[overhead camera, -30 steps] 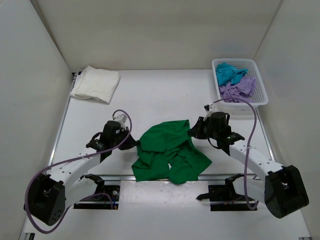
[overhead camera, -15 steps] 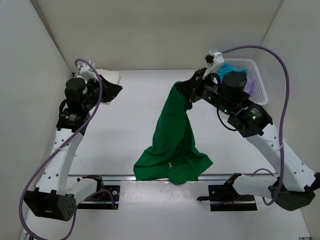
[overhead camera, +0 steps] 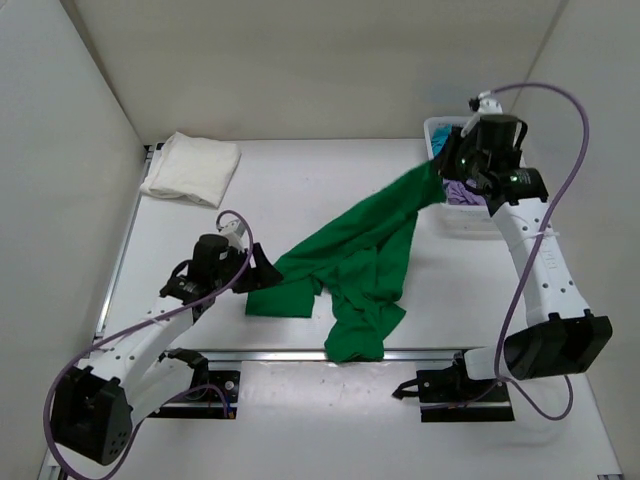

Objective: Fold and stack the t-shirts
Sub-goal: Flatten out the tshirt

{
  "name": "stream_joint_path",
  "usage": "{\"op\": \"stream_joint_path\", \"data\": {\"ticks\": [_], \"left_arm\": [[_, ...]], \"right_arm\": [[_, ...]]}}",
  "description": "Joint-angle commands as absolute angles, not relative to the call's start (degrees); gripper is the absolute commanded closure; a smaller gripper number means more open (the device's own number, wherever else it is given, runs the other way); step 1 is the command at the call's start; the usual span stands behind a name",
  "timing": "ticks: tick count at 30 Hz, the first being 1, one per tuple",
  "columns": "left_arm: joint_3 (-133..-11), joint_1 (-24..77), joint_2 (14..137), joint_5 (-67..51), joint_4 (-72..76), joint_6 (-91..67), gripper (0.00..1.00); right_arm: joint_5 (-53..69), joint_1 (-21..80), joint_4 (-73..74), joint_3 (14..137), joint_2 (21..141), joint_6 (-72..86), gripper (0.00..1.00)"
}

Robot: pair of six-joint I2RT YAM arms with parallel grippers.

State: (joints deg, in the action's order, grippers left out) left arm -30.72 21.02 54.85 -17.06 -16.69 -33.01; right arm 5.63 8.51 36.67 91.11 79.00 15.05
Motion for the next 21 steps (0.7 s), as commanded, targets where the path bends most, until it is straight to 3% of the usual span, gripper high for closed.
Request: {"op": "stream_joint_path", "data": {"ticks": [1,2,5,7,8,10,12,15,19,20,21], "left_arm": [[-26.2,20.2,52.9,-13.5,-14.9,-32.1,0.19],[-24.3,20.0,51.9,-13.8,-14.5,-33.2,0.16],[-21.1,20.5,48.4,-10.6,-14.2,-34.5,0.18],[-20.4,18.9,46.1,-11.2,-13.5,-35.2,0.34],[-20.9,17.1,45.2,-11.8,-13.4,-35.4,0.44],[-24.7,13.0,45.4,-14.7,-14.9,-33.9,0.55],[-28.1,11.3,46.0,-15.7,-16.2,-33.1,0.63],[-32.6,8.3,47.6,-18.6,-16.3,-33.2,0.68],[-33.6,2.5,50.8,-26.5,-10.5,-38.7,0.66],[-34.6,0.0,52.4,-28.0,-9.5,-39.9,0.62],[-34.9,0.0,53.0,-28.4,-9.4,-40.3,0.61]], "right_arm": [[11.9,5.5,30.2,79.8,73.9,17.8,0.79],[8.7,6.0,30.1,78.4,73.4,17.7,0.67],[8.1,8.2,30.3,75.9,72.9,16.1,0.61],[7.6,15.7,30.1,75.1,73.9,13.8,0.62],[7.2,17.7,29.9,74.6,74.7,13.2,0.67],[7.8,25.9,28.0,72.6,77.3,11.5,1.00],[9.6,30.6,24.8,71.3,79.9,10.8,1.00],[11.0,37.9,20.0,70.8,85.1,9.1,1.00],[10.6,45.1,16.1,74.3,94.6,6.1,0.89],[8.9,46.4,15.4,75.4,97.0,5.3,0.79],[9.1,47.0,14.7,75.9,98.2,4.7,0.75]]}}
